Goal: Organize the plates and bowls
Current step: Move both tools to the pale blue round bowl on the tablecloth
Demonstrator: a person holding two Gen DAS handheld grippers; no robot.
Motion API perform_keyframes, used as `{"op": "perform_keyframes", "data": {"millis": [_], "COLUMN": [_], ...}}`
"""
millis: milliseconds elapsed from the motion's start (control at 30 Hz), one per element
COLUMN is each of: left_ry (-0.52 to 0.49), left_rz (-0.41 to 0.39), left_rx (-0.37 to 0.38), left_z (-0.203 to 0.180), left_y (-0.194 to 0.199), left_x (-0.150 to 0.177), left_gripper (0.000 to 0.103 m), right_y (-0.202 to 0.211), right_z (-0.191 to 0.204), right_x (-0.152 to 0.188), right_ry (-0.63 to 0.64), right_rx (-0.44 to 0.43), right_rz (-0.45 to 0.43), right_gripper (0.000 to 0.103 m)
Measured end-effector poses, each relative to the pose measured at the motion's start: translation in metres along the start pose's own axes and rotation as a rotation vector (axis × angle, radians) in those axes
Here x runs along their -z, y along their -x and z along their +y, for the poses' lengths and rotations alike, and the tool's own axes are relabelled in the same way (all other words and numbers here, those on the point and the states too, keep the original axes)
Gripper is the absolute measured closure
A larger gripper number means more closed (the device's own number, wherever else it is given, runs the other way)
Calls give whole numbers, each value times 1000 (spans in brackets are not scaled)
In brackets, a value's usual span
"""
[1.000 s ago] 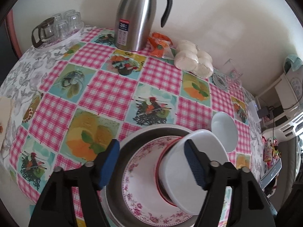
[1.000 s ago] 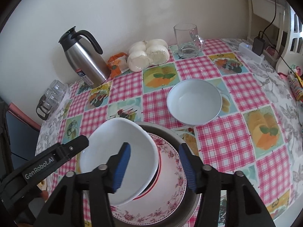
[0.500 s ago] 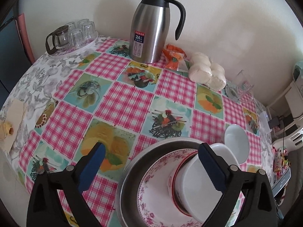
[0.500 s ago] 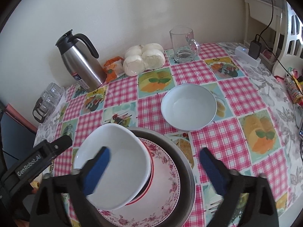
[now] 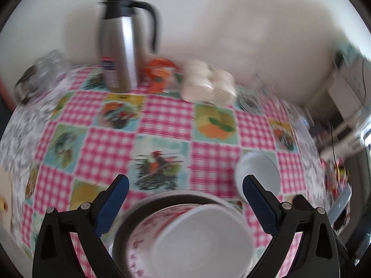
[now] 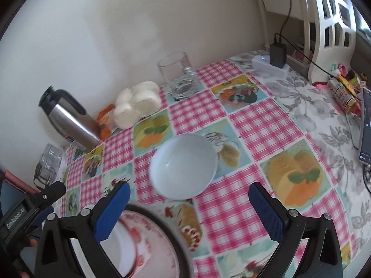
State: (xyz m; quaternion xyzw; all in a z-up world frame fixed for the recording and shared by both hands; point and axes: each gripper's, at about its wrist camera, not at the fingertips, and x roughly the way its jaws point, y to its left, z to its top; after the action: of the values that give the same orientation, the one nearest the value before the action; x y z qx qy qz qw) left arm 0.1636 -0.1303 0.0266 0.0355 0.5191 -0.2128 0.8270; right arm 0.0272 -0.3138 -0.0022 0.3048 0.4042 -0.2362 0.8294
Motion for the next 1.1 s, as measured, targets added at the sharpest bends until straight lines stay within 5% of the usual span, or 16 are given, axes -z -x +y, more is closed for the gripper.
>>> {"op": "perform_keyframes", "data": {"millis": [333, 667, 1100], "left_ry": [-62, -98, -140], "left_rz": [259, 366, 436], "left_rx": [4, -43, -120], "left_z": [-62, -83, -97], "left_y": [-72, -118, -159], "left_x": [-21, -23, -25], "left_gripper": [7, 35, 62], "right_y": [-47, -82, -113], "right_z": [-33, -32, -24], "right_x": [-11, -15, -10], "right_ry": [-64, -87, -72], "right_rx": [58, 25, 3], "right_rz": [91, 159, 220], "right_gripper": [3, 39, 67]}}
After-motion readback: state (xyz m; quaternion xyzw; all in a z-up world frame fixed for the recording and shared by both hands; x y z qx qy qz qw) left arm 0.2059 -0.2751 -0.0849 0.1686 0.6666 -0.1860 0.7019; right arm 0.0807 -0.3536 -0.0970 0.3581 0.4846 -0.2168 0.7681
